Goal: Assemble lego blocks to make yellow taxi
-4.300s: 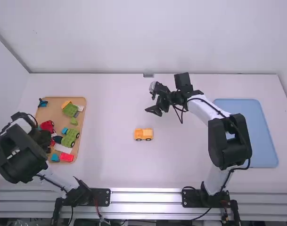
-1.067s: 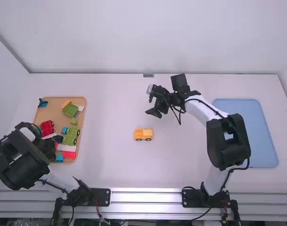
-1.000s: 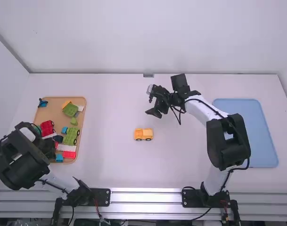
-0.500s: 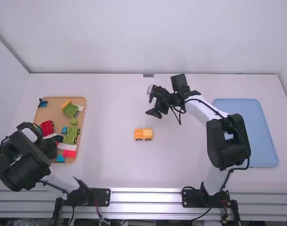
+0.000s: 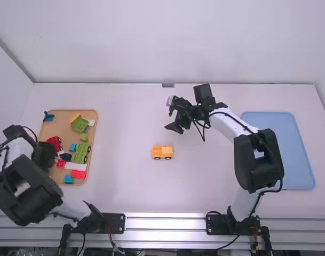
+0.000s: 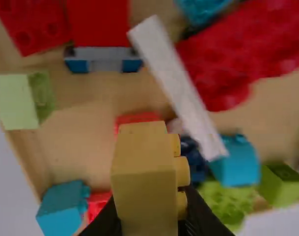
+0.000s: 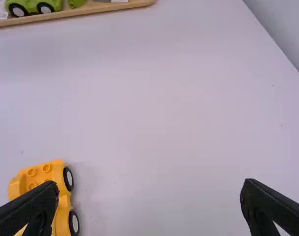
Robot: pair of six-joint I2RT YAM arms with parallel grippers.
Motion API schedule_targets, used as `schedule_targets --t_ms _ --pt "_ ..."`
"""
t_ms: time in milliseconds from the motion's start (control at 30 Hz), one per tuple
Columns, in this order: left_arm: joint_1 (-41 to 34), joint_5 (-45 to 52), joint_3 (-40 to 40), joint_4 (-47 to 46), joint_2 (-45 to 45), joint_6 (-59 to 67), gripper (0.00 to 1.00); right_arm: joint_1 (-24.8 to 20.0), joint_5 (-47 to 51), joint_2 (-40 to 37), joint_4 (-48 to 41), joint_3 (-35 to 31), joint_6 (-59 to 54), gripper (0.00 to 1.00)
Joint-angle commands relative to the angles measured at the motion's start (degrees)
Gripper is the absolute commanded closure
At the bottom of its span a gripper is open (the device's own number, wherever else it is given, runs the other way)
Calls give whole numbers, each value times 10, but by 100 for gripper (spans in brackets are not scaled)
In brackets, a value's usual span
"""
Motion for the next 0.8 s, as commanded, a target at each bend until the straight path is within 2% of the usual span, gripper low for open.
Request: schedule_targets --t_ms 0,33,133,200,300,333,467,667,767 --pt "-30 25 -24 13 -101 61 98 -4 -8 -14 8 18 51 2" --pt "-54 44 -46 40 -157 109 98 -4 -8 -14 21 18 95 1" --pt "-116 108 -83 94 -246 214 98 -4 -37 -14 53 18 165 2" --pt "-180 126 -115 140 -304 251 98 -4 -92 -14 75 18 201 1" --pt "-247 117 -148 186 -343 262 98 -6 -160 -14 89 18 216 1" --pt "-293 118 -170 222 -356 280 98 -12 -204 -14 94 18 217 2" --pt "-417 121 -225 346 -344 333 98 -21 -282 -14 107 18 245 2" --pt "-552 73 -240 486 -242 373 98 -29 -200 -21 137 18 320 1" --pt "-596 35 -236 540 -188 379 97 -38 -197 -41 125 18 300 2"
